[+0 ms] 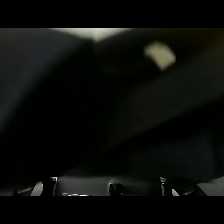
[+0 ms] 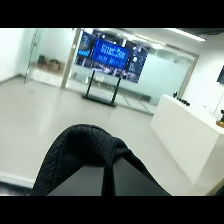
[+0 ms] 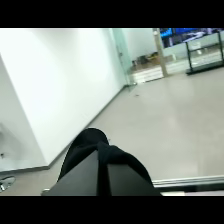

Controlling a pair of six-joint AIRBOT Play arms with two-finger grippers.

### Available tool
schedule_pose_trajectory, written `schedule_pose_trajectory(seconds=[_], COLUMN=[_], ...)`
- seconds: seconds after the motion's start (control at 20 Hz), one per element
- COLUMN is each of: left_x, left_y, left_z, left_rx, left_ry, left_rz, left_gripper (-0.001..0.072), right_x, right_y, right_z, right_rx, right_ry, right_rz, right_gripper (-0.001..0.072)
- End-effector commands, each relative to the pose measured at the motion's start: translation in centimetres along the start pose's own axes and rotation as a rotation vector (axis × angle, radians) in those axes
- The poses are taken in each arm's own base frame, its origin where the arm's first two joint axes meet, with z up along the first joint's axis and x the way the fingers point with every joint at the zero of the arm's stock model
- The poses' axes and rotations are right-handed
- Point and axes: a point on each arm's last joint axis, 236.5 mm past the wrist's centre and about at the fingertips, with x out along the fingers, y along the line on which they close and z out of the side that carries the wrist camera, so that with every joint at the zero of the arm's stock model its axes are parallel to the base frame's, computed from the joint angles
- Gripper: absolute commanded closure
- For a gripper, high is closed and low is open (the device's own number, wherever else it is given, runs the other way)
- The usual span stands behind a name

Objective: Fold the clothes and pants, and hang the long-sleeved shirts on hangers.

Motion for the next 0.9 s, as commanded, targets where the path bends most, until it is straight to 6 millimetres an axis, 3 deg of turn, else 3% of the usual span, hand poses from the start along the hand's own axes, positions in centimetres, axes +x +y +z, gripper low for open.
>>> schedule_pose_trajectory(seconds=[0.0, 0.1, 0.2, 0.3, 0.4, 0.5, 0.6, 0.65, 0.75, 0.8, 0.85], left_x=[5.0, 9.8, 14.7, 18.5, 21.0, 22.1, 21.5, 20.9, 19.5, 19.1, 18.7], left_y=[3.1, 5.9, 8.8, 10.5, 11.7, 13.0, 14.1, 14.5, 14.8, 14.9, 15.0], left_z=[-4.8, -11.3, -19.9, -29.0, -37.5, -45.7, -51.9, -54.0, -56.6, -57.0, -56.7], left_rx=[-0.09, -0.134, -0.127, -0.12, -0.134, -0.166, -0.224, -0.251, -0.292, -0.303, -0.315], left_ry=[0.132, 0.292, 0.485, 0.666, 0.806, 0.927, 1.042, 1.091, 1.175, 1.197, 1.21], left_rz=[0.036, 0.043, 0.058, 0.052, 0.056, 0.084, 0.13, 0.151, 0.179, 0.187, 0.195], left_gripper=[0.0691, 0.0691, 0.0691, 0.0691, 0.0691, 0.0691, 0.0691, 0.069, 0.0678, 0.0548, 0.0327], right_x=[8.0, 14.4, 19.9, 24.1, 27.0, 28.2, 27.7, 27.1, 26.1, 25.6, 25.1], right_y=[-3.9, -6.9, -10.4, -13.6, -16.7, -19.5, -21.0, -21.1, -20.3, -20.0, -19.8], right_z=[-4.6, -11.1, -19.6, -28.8, -37.5, -45.8, -52.7, -55.3, -58.1, -58.3, -57.9], right_rx=[-0.006, -0.029, -0.05, -0.062, -0.051, 0.006, 0.091, 0.133, 0.194, 0.193, 0.177], right_ry=[0.1, 0.24, 0.406, 0.552, 0.679, 0.791, 0.909, 0.968, 1.053, 1.081, 1.106], right_rz=[-0.13, -0.203, -0.271, -0.315, -0.359, -0.421, -0.47, -0.476, -0.463, -0.452, -0.437], right_gripper=[0.0682, 0.0681, 0.0681, 0.0681, 0.0681, 0.0681, 0.0677, 0.0651, 0.0614, 0.0545, 0.0371])
